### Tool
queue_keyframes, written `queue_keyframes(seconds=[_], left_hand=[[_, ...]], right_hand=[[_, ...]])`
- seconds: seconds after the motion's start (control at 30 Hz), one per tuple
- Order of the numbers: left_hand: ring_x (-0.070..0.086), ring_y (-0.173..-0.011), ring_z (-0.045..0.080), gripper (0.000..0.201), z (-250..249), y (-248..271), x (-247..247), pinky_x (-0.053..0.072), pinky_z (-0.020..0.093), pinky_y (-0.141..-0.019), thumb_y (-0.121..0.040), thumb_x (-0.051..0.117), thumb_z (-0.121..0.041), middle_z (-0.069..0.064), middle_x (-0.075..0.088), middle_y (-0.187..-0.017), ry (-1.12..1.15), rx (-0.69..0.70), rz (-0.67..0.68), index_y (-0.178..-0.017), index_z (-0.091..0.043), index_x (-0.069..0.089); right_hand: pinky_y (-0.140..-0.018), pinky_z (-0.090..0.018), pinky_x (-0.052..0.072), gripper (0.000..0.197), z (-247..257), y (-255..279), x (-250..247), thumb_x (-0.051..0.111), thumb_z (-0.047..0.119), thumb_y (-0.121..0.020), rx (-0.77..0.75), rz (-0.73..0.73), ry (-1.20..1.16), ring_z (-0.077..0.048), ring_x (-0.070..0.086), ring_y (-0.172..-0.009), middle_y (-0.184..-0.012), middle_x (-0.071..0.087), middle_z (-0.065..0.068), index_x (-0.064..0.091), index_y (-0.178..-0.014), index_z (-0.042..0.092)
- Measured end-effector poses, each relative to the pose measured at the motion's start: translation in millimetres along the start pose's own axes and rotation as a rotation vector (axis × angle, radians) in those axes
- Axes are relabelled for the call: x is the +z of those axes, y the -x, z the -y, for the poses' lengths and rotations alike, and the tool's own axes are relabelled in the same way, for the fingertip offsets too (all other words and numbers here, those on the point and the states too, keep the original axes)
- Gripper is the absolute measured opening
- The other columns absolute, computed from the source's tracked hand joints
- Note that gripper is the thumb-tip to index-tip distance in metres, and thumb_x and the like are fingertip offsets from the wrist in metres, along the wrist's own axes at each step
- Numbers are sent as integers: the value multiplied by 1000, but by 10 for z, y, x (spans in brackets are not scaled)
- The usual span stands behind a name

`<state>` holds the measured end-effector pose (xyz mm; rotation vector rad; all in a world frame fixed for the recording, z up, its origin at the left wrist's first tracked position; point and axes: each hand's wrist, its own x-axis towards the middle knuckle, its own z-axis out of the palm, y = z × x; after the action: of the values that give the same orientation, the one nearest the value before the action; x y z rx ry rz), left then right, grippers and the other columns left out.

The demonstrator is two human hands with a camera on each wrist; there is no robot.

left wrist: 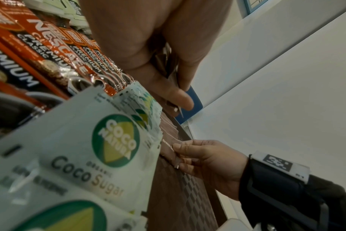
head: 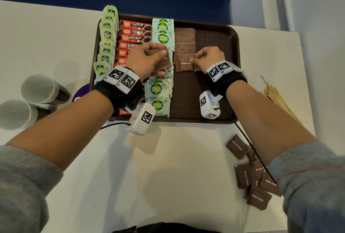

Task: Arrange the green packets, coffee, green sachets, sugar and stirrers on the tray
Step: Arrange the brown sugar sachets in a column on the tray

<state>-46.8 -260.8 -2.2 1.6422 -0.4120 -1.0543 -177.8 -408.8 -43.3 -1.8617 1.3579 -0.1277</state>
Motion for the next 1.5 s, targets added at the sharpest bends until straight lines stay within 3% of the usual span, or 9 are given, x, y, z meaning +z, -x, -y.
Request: queue_keyframes(seconds=[0.47,0.6,0.7,0.8,0.9,1.0,1.13,1.27,1.5], left_hand=[[68,-72,14,8,-16,14,5,59,26,-54,-91,61,-12,-2,63,-91,7,-21,-10,-98,-17,63],[68,-73,17,16,-5,17,14,57,23,-51,-89,62,-4,3,62,-96,27,-37,18,-98,-17,60],[69,-75,19,25,2,43,20,57,23,-52,-85,66,-1,9,64,-103,44,-27,51,-102,-17,58],[71,-78,20,34,15,69,25,57,24,-53,-80,72,-3,13,66,-110,24,-10,77,-106,-16,56],[72,-76,20,40,14,82,18,58,25,-53,-74,78,-6,10,67,-105,-43,4,80,-104,-20,55],[71,-74,19,40,13,82,-1,55,23,-50,-71,81,-7,7,66,-101,-41,12,75,-99,-22,56],[71,-72,14,27,9,84,-7,55,22,-50,-77,77,-12,4,67,-98,0,32,65,-94,-21,58],[66,-55,10,9,-5,89,12,53,21,-46,-89,66,-15,2,66,-87,41,30,22,-88,-21,58],[67,-68,13,13,1,77,27,55,23,-47,-83,72,-15,-5,62,-90,13,-6,14,-87,-20,61]], right_hand=[[-68,-35,60,21,71,50,35,76,11,-77,40,15,-127,-23,69,-72,-74,61,-3,56,-73,15],[-67,-25,57,25,68,51,-2,77,25,-77,19,-46,-48,-14,67,-63,-70,60,5,58,-89,16],[-75,-32,58,26,156,89,-43,75,38,-77,-92,-72,-19,-16,68,-75,-76,63,4,62,-89,19],[-68,-29,59,27,347,238,-67,69,44,-80,-203,119,-100,-9,69,-69,-77,67,4,67,-87,18],[-57,-15,51,23,505,352,-71,72,37,-79,-294,303,-103,4,61,-57,-70,65,8,70,-86,15],[-56,-11,47,20,555,361,-79,76,27,-77,-323,355,-115,6,58,-57,-69,64,8,71,-88,10],[-60,-13,49,15,558,338,-109,74,22,-79,-340,319,-138,4,61,-64,-75,65,7,71,-91,13],[-72,-18,52,15,504,282,-140,75,18,-78,-362,252,-176,-3,61,-69,-74,64,6,70,-92,22],[-62,-17,52,26,445,271,-133,56,3,-90,-345,218,-247,-4,55,-71,-84,49,2,60,-112,17]])
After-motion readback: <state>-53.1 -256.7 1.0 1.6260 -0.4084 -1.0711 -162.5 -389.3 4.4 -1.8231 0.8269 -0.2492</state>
